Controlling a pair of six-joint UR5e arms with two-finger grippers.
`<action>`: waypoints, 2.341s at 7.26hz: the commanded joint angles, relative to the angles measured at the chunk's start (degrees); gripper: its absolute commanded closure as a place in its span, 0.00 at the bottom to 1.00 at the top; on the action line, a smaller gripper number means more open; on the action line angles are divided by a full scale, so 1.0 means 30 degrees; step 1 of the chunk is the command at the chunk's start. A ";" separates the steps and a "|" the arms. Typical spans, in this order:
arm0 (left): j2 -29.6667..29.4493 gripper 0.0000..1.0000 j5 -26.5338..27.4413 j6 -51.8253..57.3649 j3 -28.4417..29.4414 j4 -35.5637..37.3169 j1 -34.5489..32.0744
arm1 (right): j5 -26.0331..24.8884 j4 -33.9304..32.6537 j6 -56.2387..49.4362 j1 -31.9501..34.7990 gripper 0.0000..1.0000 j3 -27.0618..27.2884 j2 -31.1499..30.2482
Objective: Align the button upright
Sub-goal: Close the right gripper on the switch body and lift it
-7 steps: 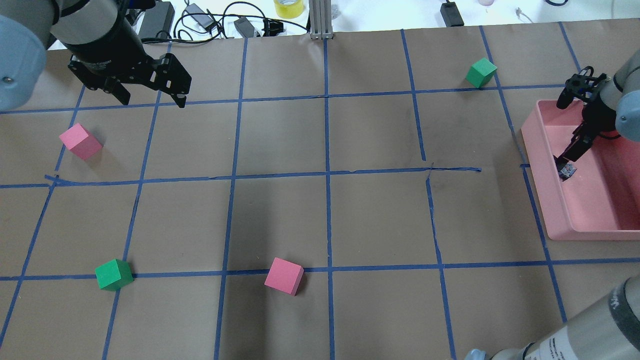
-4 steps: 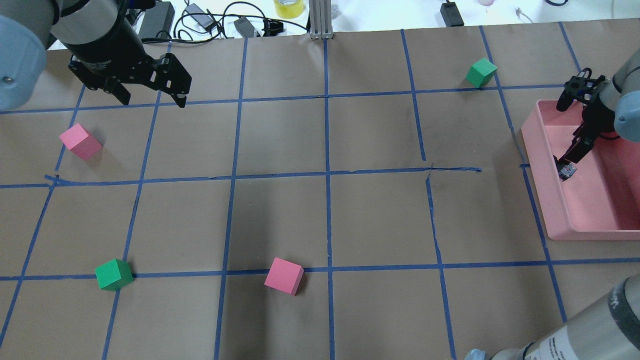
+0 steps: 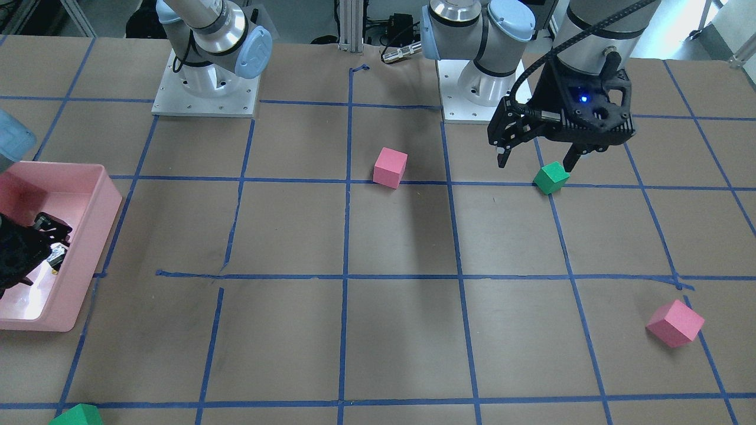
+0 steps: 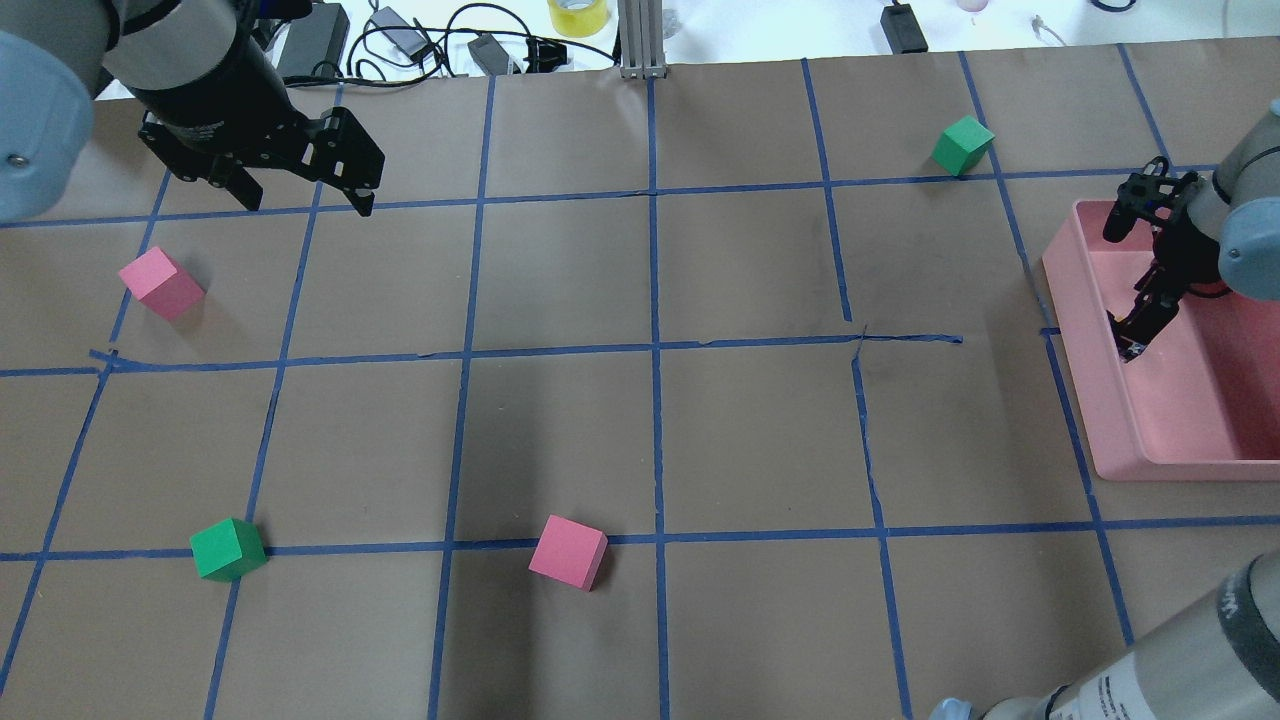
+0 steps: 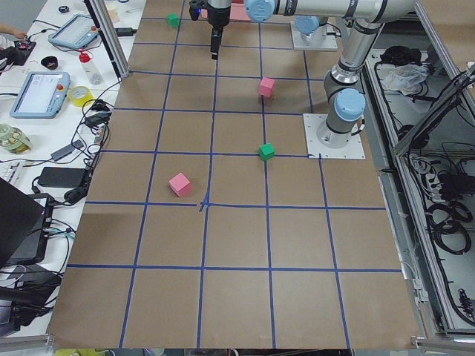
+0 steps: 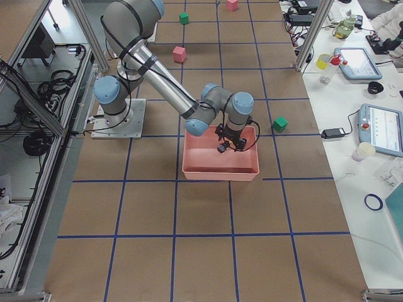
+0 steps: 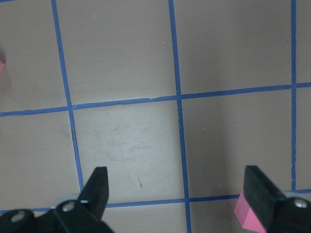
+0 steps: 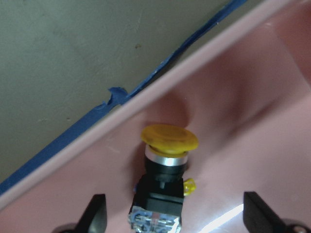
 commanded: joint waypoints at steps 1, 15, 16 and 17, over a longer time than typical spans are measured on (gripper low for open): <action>-0.0001 0.00 0.0032 0.0049 -0.0001 -0.0023 0.0000 | 0.0001 0.0001 -0.0203 -0.0002 0.00 0.0125 -0.0014; -0.0001 0.00 0.0003 0.0020 -0.0001 0.0007 0.0000 | -0.1728 0.0264 0.2404 0.0027 1.00 0.0566 -0.1150; -0.0001 0.00 0.0032 0.0020 -0.0001 -0.0022 0.0000 | -0.1699 0.0700 0.2666 0.0027 1.00 0.0362 -0.1795; -0.0001 0.00 0.0061 0.0049 -0.0001 -0.0023 0.0000 | -0.1263 0.1487 0.3596 0.0027 1.00 -0.0162 -0.2265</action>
